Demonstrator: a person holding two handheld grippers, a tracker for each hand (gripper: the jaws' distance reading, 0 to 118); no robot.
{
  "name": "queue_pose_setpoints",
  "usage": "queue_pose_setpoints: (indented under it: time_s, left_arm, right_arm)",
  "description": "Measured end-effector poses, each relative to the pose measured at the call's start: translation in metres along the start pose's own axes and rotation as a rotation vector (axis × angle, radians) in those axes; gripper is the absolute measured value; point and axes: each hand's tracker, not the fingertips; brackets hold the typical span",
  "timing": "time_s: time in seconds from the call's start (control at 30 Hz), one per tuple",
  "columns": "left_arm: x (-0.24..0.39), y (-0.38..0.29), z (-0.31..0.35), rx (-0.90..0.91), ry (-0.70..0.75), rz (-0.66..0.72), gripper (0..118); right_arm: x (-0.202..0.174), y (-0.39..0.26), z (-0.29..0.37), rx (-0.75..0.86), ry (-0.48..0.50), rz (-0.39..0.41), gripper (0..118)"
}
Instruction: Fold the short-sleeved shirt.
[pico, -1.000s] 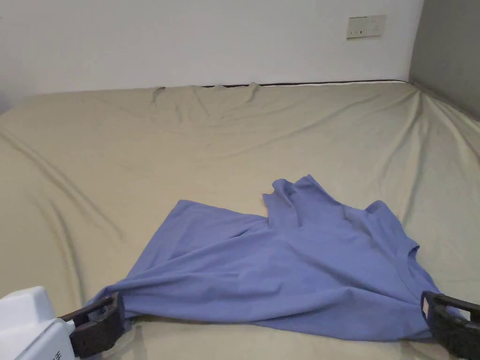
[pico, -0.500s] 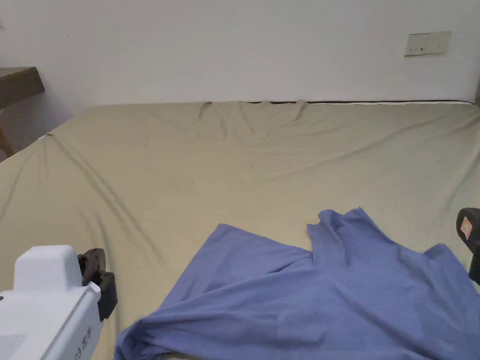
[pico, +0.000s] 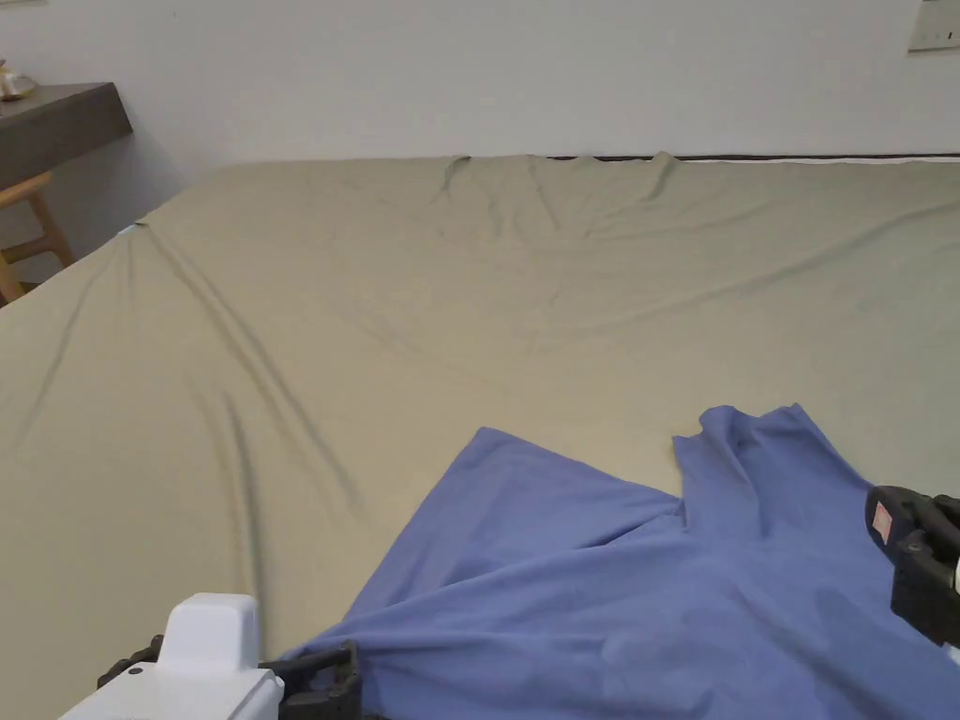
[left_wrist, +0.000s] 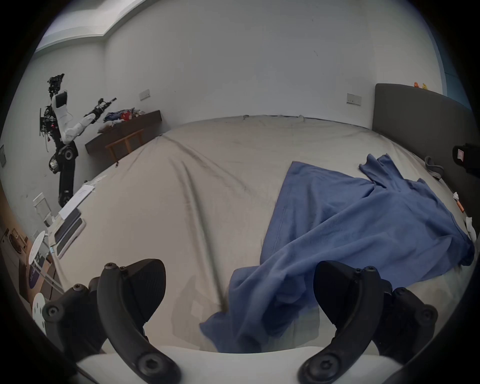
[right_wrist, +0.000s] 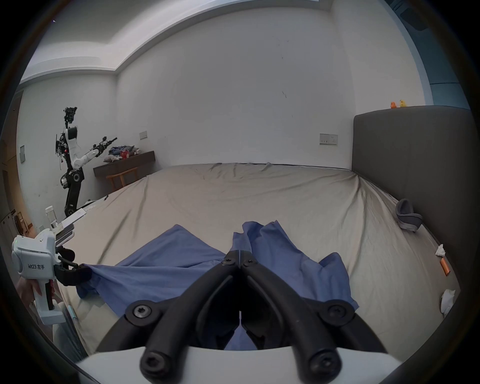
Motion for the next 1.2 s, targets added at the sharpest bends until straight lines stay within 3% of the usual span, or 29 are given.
queue_pose_setpoints:
  time_s: [0.1, 0.17, 0.27, 0.3, 0.4, 0.43, 0.6, 0.77, 0.87, 1.07, 1.13, 1.2]
  left_arm:
    - [0.007, 0.0, -0.018, -0.045, -0.01, -0.026, 110]
    - [0.013, -0.001, -0.023, -0.066, -0.002, -0.052, 98]
    - [0.014, -0.001, -0.032, -0.116, -0.141, 0.022, 21]
    - [0.017, -0.001, -0.034, -0.123, -0.163, 0.048, 2]
    - [0.024, -0.005, -0.047, -0.137, -0.097, -0.065, 2]
    - [0.026, -0.005, -0.051, -0.176, -0.113, -0.076, 2]
    - [0.025, 0.004, -0.05, -0.19, -0.131, 0.015, 2]
    - [0.032, 0.007, -0.049, -0.2, -0.124, 0.002, 2]
    - [0.037, 0.008, -0.048, -0.204, -0.113, -0.008, 2]
    - [0.036, 0.012, -0.047, -0.208, -0.123, 0.015, 2]
    - [0.035, 0.013, -0.047, -0.21, -0.132, 0.032, 2]
    - [0.033, 0.014, -0.048, -0.211, -0.139, 0.038, 2]
  right_arm:
    - [0.008, 0.0, -0.004, -0.023, -0.017, -0.016, 0]
    - [0.013, 0.0, -0.008, -0.04, -0.033, -0.022, 0]
    - [0.025, 0.001, -0.014, -0.061, -0.073, -0.04, 3]
    - [0.03, 0.001, -0.016, -0.073, -0.081, -0.057, 23]
    - [0.046, 0.005, -0.027, -0.146, -0.091, -0.037, 101]
    - [0.051, 0.008, -0.031, -0.162, -0.111, -0.009, 108]
    - [0.081, 0.035, -0.081, -0.264, -0.08, 0.031, 109]
    - [0.094, 0.051, -0.187, -0.526, 0.034, 0.187, 109]
    - [0.095, 0.04, -0.24, -0.648, 0.046, 0.229, 109]
    - [0.093, 0.017, -0.29, -0.693, 0.065, 0.22, 108]
    - [0.092, 0.015, -0.294, -0.684, 0.051, 0.222, 96]
    - [0.092, 0.013, -0.292, -0.684, 0.096, 0.207, 65]
